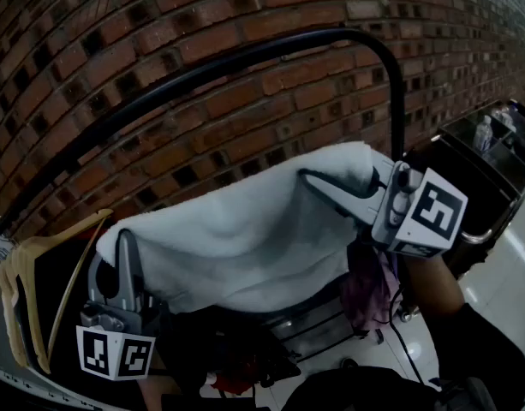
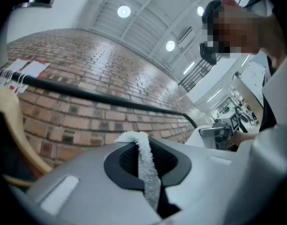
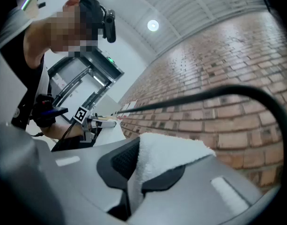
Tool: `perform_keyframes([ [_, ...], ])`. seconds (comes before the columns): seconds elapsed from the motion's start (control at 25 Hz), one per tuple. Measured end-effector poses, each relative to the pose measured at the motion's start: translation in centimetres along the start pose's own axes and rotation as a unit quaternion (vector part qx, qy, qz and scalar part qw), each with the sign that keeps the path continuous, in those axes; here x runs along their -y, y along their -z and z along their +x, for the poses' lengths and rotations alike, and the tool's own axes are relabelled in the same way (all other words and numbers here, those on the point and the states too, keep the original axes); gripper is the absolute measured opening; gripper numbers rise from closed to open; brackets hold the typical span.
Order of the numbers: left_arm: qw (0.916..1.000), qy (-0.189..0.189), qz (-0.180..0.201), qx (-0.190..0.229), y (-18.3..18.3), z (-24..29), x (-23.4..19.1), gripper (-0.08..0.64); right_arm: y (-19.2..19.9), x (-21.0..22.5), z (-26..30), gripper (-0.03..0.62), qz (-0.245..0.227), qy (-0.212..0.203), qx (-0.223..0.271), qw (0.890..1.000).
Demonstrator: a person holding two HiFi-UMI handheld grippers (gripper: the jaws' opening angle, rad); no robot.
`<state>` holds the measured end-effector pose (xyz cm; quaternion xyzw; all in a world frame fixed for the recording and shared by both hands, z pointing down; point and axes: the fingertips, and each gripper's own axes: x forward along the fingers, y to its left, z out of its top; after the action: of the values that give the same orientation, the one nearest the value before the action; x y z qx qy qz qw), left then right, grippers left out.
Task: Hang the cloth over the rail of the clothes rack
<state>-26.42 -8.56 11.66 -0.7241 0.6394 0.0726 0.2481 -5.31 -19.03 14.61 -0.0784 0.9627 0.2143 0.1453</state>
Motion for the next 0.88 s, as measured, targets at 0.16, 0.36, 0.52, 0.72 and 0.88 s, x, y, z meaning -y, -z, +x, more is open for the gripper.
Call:
perform_keyframes([
  [0.16,0.9939,0.058,0.016,0.092,-10.1,0.8,0.6,0.031,-9.6,0.4,0.6,0.014,-0.072,-0.015,0.060,0.996],
  [0.36,0.9825,0.093,0.044,0.155,-19.6,2.7,0.5,0.031,-17.3,3.6,3.1,0.014,-0.150,-0.007,0.062,0.987],
  [0.52,0.9875,0.050,0.070,0.132,-21.7,6.3,-2.4,0.031,-22.1,5.6,6.3,0.014,-0.179,-0.027,0.070,0.981],
  [0.72,0.9903,-0.054,0.106,0.072,-22.1,11.9,-7.6,0.031,-23.7,11.0,10.6,0.014,-0.200,0.018,0.036,0.979],
  [0.88,0.9820,-0.133,0.133,0.024,-22.5,16.2,-11.7,0.031,-20.6,15.8,16.3,0.014,-0.220,0.075,-0.062,0.971],
])
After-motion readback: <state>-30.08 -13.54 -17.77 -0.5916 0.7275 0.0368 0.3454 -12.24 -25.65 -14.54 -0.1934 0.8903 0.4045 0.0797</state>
